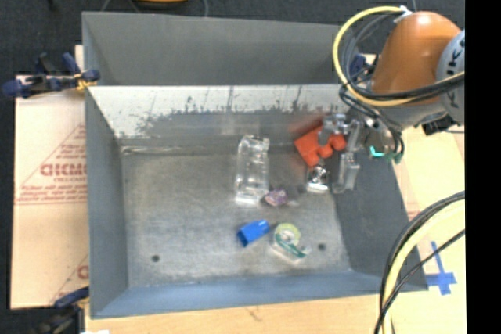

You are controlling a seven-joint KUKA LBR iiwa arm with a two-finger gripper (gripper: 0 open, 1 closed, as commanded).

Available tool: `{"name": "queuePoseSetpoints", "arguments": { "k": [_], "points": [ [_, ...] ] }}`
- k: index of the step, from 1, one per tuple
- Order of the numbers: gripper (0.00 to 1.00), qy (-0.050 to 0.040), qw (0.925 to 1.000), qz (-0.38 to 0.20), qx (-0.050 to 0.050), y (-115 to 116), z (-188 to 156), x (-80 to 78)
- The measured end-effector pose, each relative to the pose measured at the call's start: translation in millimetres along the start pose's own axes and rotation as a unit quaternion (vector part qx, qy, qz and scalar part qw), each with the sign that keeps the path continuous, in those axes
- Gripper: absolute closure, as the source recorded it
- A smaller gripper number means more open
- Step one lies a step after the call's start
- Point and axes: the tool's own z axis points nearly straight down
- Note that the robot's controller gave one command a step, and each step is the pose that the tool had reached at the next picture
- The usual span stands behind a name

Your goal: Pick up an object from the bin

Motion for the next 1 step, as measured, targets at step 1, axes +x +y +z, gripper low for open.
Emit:
{"name": "queuePoseSetpoints", "arguments": {
  "k": [1],
  "points": [
    [0.00,-0.0004,0.9979,-0.065,-0.001,93.2,93.2,35.8]
  ]
}}
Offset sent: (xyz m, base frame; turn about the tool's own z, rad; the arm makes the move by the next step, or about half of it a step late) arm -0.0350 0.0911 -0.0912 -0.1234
